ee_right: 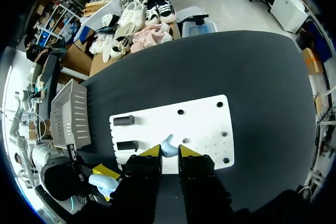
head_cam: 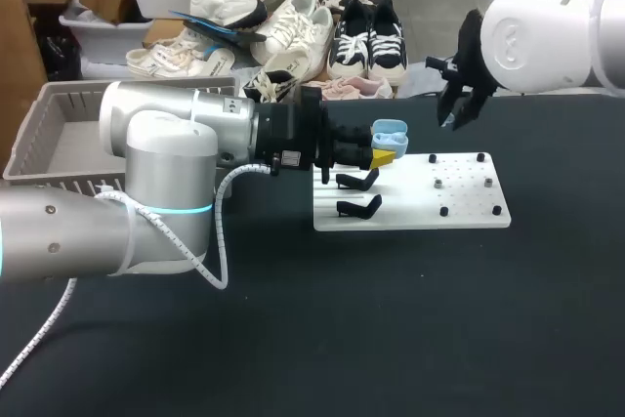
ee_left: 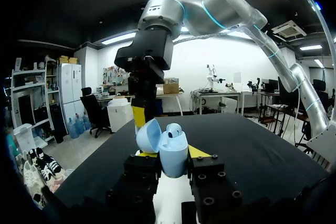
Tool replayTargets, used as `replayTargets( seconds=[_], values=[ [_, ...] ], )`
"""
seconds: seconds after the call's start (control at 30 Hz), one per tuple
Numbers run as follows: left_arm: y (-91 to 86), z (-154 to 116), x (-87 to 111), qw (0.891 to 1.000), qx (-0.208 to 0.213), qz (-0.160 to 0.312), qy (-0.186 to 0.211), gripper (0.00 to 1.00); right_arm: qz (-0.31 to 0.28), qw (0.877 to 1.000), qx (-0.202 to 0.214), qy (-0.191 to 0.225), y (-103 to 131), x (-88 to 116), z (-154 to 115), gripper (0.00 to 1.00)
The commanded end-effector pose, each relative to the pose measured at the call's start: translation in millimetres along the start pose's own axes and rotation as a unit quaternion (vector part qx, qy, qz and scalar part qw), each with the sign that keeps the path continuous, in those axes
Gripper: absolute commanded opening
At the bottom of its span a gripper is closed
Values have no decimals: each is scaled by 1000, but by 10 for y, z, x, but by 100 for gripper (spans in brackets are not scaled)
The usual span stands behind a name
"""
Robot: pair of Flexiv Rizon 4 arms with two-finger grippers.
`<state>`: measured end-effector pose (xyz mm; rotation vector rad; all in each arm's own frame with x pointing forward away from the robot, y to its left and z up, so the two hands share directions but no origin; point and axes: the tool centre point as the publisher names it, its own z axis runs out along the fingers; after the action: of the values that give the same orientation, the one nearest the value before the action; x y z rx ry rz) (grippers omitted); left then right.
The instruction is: Pick up each earbud case from the left stands, insert the matching earbuds, close the lid, and place the case in the box.
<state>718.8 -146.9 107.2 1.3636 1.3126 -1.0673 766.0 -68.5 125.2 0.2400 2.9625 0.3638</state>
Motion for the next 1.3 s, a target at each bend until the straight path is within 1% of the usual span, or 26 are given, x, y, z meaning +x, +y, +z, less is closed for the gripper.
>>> replayTargets(
  seconds=[0.03, 0.2, 0.23, 0.27, 0.33, 0.43, 0.57, 0.77, 0.9, 1.0, 1.17, 1.3],
  values=[
    [-9, 3, 3, 1000, -2, 0, 0, 0, -7, 1000, 9, -24, -14, 211, -239, 0],
    [-9, 3, 3, 1000, -2, 0, 0, 0, -33, 999, 12, -31, 25, 397, -395, 0],
    [-9, 3, 3, 1000, -2, 0, 0, 0, -42, 999, 5, -31, 44, 437, -423, 0],
    [-9, 3, 3, 1000, -2, 0, 0, 0, -49, 998, 2, -30, 64, 480, -451, 0],
    [-9, 3, 3, 1000, -2, 0, 0, 0, -65, 997, 8, -28, 126, 558, -485, 0],
    [-9, 3, 3, 1000, -2, 0, 0, 0, -101, 995, -1, -17, 229, 670, -522, 0],
    [-9, 3, 3, 1000, -2, 0, 0, 0, -153, 988, 6, -5, 418, 814, -550, 0],
    [-9, 3, 3, 1000, -2, 0, 0, 0, -210, 977, 17, 12, 640, 966, -543, 0],
    [-9, 3, 3, 1000, -2, 0, 0, 0, -239, 970, 22, 23, 757, 1022, -503, 0],
    [-9, 3, 3, 1000, -2, 0, 0, 0, -257, 966, 26, 31, 818, 1024, -463, 0],
    [-9, 3, 3, 1000, -2, 0, 0, 0, -284, 958, 20, 43, 860, 975, -436, 0],
    [-9, 3, 3, 1000, -2, 0, 0, 0, -303, 952, 16, 42, 887, 924, -496, 0]
  ],
)
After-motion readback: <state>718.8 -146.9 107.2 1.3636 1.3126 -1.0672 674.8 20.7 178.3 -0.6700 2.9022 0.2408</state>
